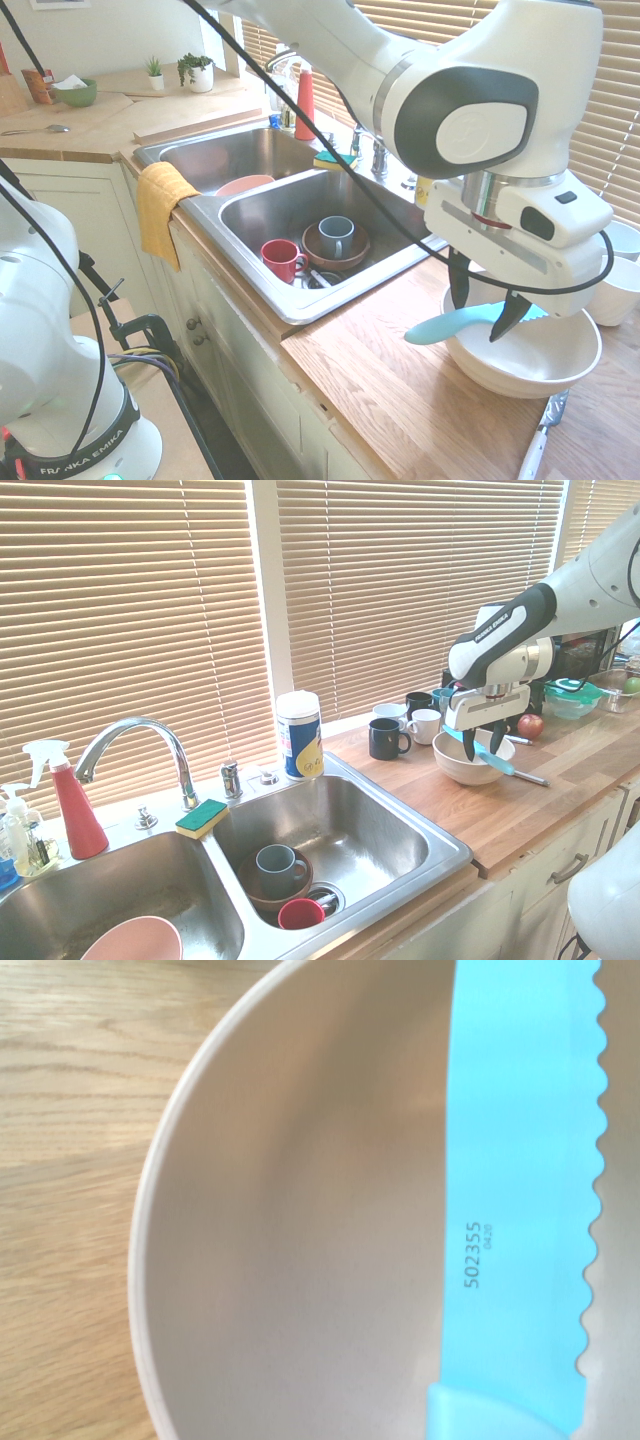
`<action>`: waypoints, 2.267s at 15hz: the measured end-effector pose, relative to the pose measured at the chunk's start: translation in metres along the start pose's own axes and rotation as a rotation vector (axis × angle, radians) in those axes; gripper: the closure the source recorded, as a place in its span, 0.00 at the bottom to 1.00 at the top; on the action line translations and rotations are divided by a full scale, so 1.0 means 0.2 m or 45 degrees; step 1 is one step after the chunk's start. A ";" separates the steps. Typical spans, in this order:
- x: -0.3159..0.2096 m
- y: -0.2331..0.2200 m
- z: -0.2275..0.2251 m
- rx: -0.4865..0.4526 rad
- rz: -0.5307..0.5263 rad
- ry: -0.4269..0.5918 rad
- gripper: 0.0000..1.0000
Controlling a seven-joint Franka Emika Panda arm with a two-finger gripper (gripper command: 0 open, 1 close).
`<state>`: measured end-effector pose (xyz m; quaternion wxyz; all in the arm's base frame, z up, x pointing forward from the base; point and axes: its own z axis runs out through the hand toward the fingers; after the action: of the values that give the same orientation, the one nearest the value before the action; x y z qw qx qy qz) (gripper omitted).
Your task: Put the knife into the sink
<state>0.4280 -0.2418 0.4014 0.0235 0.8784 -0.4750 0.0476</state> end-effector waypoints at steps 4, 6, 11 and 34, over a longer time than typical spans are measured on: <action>0.00 0.00 0.01 0.000 -0.002 -0.008 1.00; -0.01 -0.01 0.01 0.002 -0.004 -0.010 1.00; -0.01 -0.02 0.01 0.006 -0.008 -0.012 1.00; -1.00 -0.60 -0.67 0.129 -0.420 0.094 1.00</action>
<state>0.4120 0.0023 0.5140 0.0040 0.9421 -0.3203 0.0993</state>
